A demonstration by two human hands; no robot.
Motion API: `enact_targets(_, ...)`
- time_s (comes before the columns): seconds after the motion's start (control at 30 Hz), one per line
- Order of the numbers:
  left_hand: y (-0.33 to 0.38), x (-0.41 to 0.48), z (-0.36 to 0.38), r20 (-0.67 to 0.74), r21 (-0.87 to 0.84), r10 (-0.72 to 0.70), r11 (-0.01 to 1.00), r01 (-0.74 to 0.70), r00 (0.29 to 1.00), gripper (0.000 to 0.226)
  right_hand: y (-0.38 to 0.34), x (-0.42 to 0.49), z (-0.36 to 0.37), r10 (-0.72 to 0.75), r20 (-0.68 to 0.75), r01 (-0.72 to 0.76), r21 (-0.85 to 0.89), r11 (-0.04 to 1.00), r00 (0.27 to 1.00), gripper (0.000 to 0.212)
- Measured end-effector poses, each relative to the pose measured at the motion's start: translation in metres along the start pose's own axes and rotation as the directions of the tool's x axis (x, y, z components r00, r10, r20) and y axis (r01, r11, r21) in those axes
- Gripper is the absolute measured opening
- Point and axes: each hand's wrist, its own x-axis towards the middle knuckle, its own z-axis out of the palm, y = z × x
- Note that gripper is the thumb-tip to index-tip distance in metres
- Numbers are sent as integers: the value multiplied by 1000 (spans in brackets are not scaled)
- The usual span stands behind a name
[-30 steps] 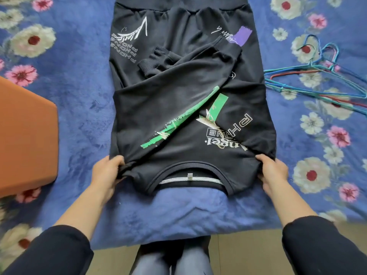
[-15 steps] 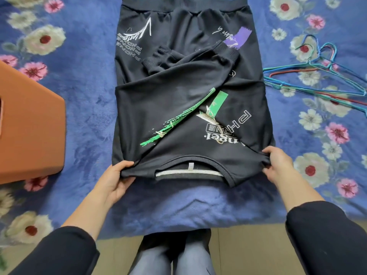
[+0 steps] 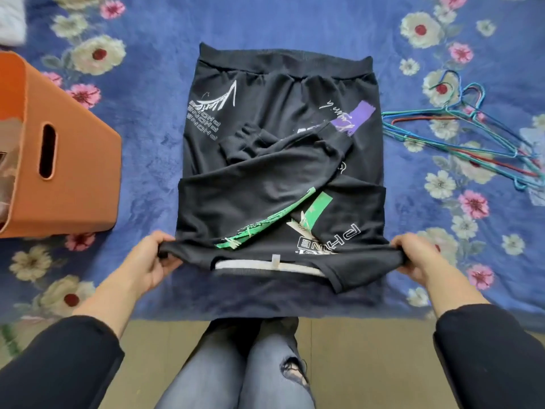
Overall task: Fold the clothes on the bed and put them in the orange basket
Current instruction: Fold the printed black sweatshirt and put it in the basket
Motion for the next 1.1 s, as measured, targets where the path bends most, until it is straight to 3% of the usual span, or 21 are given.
enact_targets(0.07,33,-8,20,52,-37,111,993,-110,992,25,-26,-2,1,-55,75,35,241,970,996,26)
enact_targets(0.17,74,-18,42,170,25,174,983,-181,970,21,-57,-8,2,-130,178,7,564,826,975,21)
enact_targets(0.2,88,-18,50,219,64,182,978,-200,959,16,-67,-5,3,-180,224,-3,635,773,958,14)
enact_targets(0.27,107,-15,59,305,229,201,933,-276,931,7,-78,1,8,-277,281,14,677,735,919,29)
enact_targets(0.33,119,-5,69,314,444,275,803,-397,909,26,-89,11,17,-343,248,155,560,814,906,35)
enact_targets(0.43,142,5,89,264,461,453,716,-524,852,16,-111,23,30,-455,59,405,364,839,889,24)
enact_targets(0.53,172,17,112,224,331,519,755,-565,825,16,-144,39,36,-495,-16,465,368,805,869,4)
enact_targets(0.77,249,49,168,235,267,634,687,-676,737,21,-247,62,59,-545,-31,529,296,796,838,11)
enact_targets(0.87,275,65,191,252,189,641,702,-687,724,24,-285,75,68,-574,4,531,374,761,819,40)
enact_targets(0.93,274,78,202,274,188,629,707,-682,728,48,-294,85,77,-576,38,523,373,767,817,71)
enact_targets(0.97,265,84,203,269,267,631,677,-686,728,63,-292,89,82,-581,43,547,285,787,813,79)
enact_targets(1.0,252,93,202,263,426,648,587,-689,715,73,-285,92,87,-596,46,586,130,800,802,79)
enact_targets(1.03,236,103,197,248,626,678,433,-649,692,77,-273,97,92,-621,42,623,-69,780,782,74)
enact_targets(1.07,219,113,190,240,775,713,268,-572,659,79,-258,99,96,-660,33,645,-257,720,751,65)
enact_targets(1.1,203,122,183,227,848,738,172,-502,636,80,-241,102,98,-711,21,661,-389,642,703,56)
